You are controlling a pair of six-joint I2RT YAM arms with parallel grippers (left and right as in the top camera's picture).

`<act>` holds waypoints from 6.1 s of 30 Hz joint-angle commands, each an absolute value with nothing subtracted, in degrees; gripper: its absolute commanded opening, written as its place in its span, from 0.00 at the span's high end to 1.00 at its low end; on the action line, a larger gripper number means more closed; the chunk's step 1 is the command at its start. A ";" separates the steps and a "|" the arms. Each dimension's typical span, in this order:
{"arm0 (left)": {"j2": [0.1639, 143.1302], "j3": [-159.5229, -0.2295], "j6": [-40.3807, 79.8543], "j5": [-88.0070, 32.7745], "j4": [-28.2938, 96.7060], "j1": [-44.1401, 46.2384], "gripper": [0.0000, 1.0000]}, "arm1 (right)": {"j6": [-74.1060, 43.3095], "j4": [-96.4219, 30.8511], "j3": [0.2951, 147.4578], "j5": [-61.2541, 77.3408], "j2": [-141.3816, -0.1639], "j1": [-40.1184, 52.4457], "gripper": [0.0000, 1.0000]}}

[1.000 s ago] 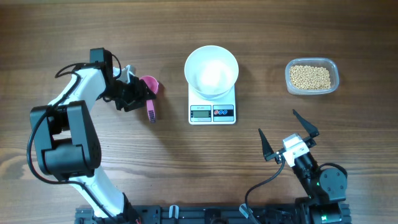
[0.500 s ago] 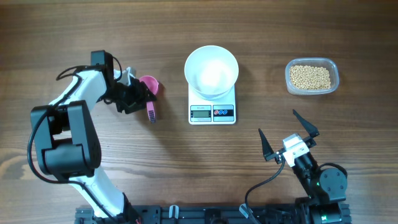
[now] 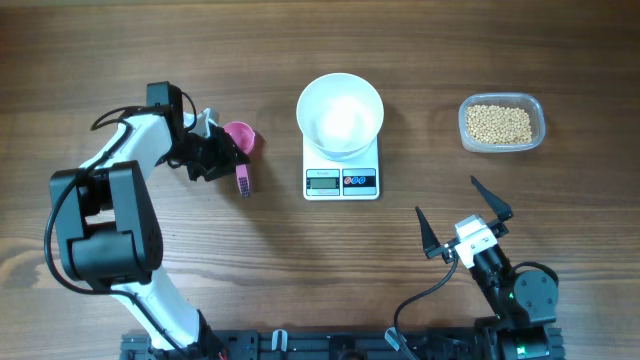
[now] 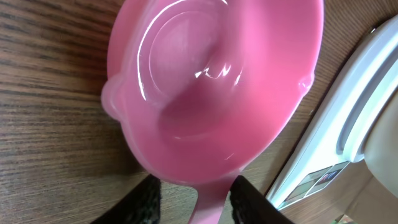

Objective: Scoop item into bowl and weigh 150g on scale
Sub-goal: 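Close the left gripper on the pink scoop handle, then lift the pink scoop and bring it toward the right gripper, then grasp the pink scoop handle with the right gripper above the bowl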

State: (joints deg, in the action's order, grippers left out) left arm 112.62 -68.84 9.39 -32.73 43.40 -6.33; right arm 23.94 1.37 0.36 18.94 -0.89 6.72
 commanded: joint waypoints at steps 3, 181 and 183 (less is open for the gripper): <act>113.60 -68.36 9.47 -34.09 43.24 -6.13 0.68 | 24.43 1.61 0.30 18.44 -0.58 6.94 0.00; 73.95 -69.01 84.47 -17.26 -16.05 23.90 0.96 | -83.09 2.48 87.59 57.67 -85.32 16.12 0.65; 73.95 -69.01 84.49 -17.23 -16.05 23.90 0.96 | -83.09 2.48 87.59 57.65 -85.32 16.12 0.65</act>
